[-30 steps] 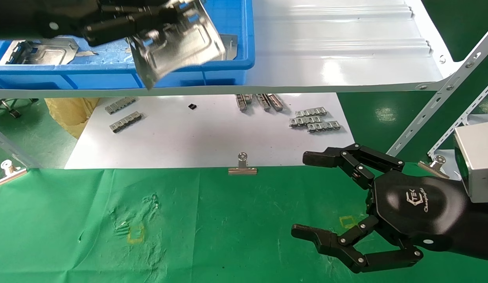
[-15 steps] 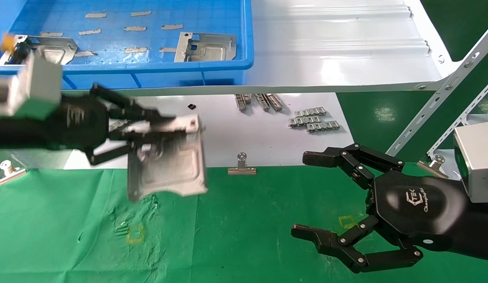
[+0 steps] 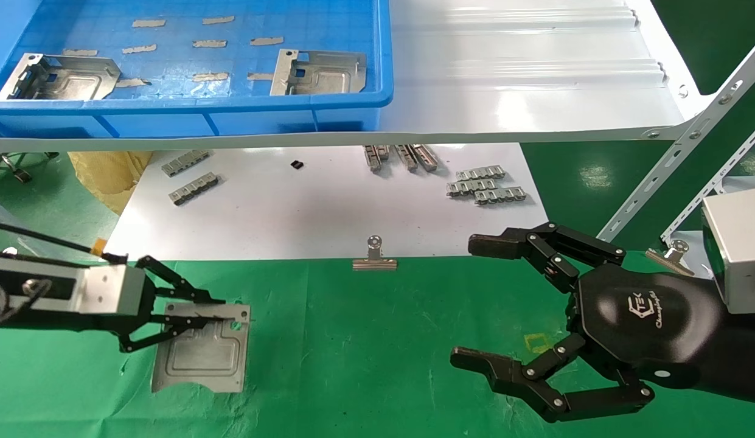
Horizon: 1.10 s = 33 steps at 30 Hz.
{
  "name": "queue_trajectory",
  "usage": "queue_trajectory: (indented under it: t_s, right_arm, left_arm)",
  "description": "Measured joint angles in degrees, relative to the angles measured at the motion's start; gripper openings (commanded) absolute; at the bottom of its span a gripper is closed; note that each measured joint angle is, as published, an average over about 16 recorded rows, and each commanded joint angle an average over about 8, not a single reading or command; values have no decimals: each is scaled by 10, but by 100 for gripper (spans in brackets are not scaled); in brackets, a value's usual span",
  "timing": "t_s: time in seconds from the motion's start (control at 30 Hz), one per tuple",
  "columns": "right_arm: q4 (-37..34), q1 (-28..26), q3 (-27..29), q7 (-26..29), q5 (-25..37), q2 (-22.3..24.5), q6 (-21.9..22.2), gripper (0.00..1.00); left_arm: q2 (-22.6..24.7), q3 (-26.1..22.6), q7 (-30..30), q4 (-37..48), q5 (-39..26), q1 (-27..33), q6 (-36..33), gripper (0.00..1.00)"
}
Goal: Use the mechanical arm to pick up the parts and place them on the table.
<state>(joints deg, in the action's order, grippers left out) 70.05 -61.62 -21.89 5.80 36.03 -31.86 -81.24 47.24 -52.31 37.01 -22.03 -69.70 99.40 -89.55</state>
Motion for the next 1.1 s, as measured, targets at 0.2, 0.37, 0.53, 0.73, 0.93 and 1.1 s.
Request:
queue_trajectory:
  t_s: [0.2,0.37,0.53,0.73,0.93,1.1]
  right_arm:
    - [0,0,0,0,0,0,0,100]
    - [0,0,0,0,0,0,0,100]
    - [0,0,0,0,0,0,0,100]
    - [0,0,0,0,0,0,0,100]
    - [0,0,0,0,0,0,0,100]
    - [0,0,0,0,0,0,0,100]
  left_arm:
    - [18,-8,44,52,-2,-12,0,57]
    - [30,-12,70,87,-1,-15,3,100]
    - [37,-12,91,119,0,-11,11,100]
    - [41,-9,101,149,7,-4,8,100]
    - [35,6,69,168,34,-7,-5,100]
    - [26,23,24,178,66,-18,-18,100]
